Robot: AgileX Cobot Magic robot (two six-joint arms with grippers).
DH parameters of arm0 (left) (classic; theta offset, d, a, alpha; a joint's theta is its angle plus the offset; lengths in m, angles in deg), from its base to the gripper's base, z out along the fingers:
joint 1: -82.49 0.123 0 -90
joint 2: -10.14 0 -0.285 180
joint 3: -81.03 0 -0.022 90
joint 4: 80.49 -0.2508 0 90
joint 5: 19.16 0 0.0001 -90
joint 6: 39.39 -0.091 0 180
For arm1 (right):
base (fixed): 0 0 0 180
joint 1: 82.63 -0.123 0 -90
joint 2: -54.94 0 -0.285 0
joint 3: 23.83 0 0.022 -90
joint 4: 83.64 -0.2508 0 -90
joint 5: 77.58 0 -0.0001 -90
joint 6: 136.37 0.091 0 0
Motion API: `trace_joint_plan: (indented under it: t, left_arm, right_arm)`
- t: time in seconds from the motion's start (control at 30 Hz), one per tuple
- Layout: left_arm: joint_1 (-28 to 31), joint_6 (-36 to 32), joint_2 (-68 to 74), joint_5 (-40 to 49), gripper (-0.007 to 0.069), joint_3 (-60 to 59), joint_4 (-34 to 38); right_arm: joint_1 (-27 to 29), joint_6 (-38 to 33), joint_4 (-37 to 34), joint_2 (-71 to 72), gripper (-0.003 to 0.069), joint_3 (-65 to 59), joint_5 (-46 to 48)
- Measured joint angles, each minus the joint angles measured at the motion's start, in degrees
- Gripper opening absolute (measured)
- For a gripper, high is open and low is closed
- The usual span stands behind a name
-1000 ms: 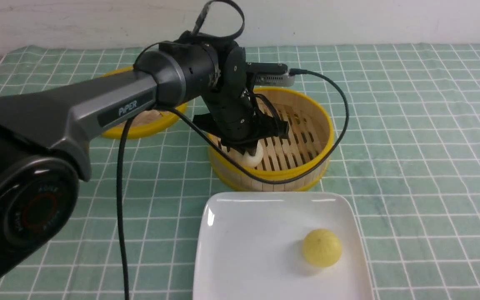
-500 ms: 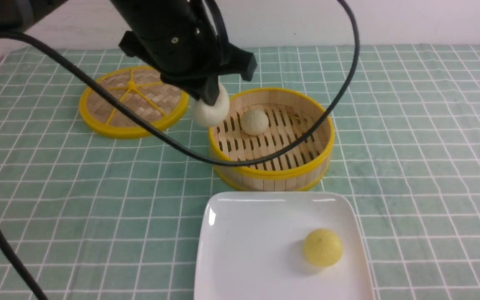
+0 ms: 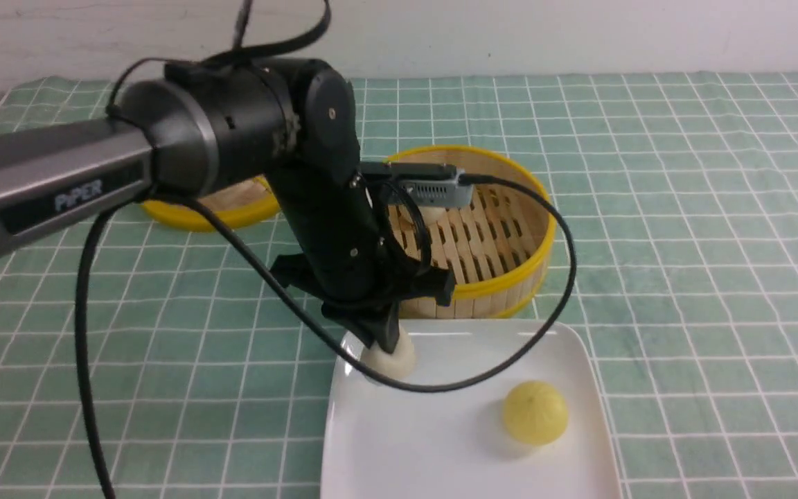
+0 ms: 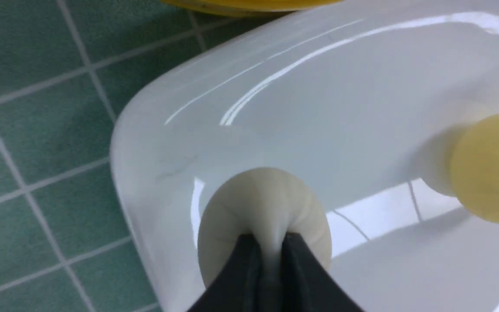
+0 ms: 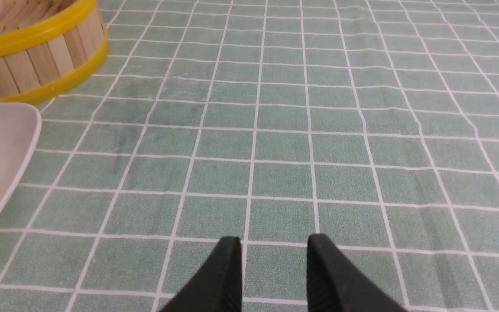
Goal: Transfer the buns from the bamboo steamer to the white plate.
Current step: 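Carry the bun from the bamboo steamer to the plate with the left gripper, then reach into the bamboo steamer and grasp a bun with the left gripper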
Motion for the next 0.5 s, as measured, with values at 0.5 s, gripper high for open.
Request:
trace_joint_plan:
  t: [0.5]
  left_arm:
    - [0.0,-2.78,3.22,-3.14,0.037,-0.17,6.25]
  right_arm:
    - [0.0,0.0,0.0,0.0,0.024,0.0,0.0]
